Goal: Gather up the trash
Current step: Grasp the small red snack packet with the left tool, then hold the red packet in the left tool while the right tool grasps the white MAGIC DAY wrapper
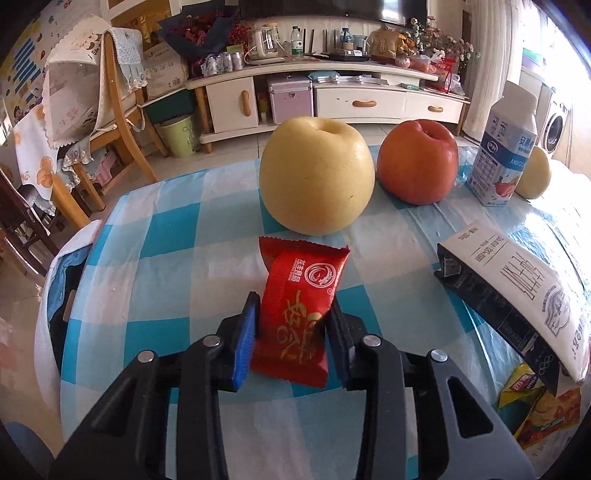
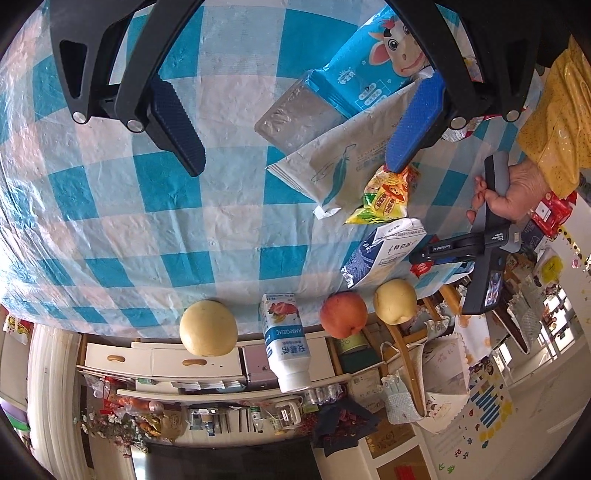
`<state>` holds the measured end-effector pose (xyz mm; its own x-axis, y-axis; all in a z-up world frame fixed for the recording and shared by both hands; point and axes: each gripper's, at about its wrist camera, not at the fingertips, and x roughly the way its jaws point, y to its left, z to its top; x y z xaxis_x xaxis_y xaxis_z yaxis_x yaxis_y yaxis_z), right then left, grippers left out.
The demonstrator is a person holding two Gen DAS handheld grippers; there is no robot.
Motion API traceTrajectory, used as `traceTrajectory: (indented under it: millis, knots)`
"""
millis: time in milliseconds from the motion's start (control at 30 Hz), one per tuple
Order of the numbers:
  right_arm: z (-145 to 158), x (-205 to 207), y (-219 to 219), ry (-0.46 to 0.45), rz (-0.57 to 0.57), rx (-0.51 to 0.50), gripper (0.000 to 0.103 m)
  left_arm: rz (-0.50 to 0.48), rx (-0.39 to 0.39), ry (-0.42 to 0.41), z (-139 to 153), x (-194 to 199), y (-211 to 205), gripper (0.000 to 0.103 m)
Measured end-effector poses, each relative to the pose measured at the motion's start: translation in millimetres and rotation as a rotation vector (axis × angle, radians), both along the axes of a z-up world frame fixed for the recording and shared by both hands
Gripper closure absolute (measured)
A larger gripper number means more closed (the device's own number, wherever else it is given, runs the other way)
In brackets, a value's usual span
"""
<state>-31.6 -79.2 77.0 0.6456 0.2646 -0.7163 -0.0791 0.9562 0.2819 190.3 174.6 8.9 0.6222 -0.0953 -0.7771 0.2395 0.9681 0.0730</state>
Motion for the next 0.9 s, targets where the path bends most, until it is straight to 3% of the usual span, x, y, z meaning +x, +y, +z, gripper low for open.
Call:
traceTrajectory:
  millis: [333,600,767,900]
  knots:
    - [4.1,-9.9,39.3,-0.022,0.219,0.036,0.006,0.067,-0.056,-0.006,1.3,-32.8,1.5,0.069]
    - [-6.1,-20.3,78.0,0.036,0.444,0.106,0.006,0.076,-0.106,-0.004,2.8,-76.3,5.8,0.069]
    - [-16.6,-32.4,105.5,0.057,0.526,0.048,0.006,0.096,-0.142,-0.007,4.1,-104.8,11.5,0.069]
    - [-19.3,-41.9,124.0,0.022,0.556,-0.031,0.006,0.128,-0.177,-0.011,5.1,-126.0,21.5,0.069]
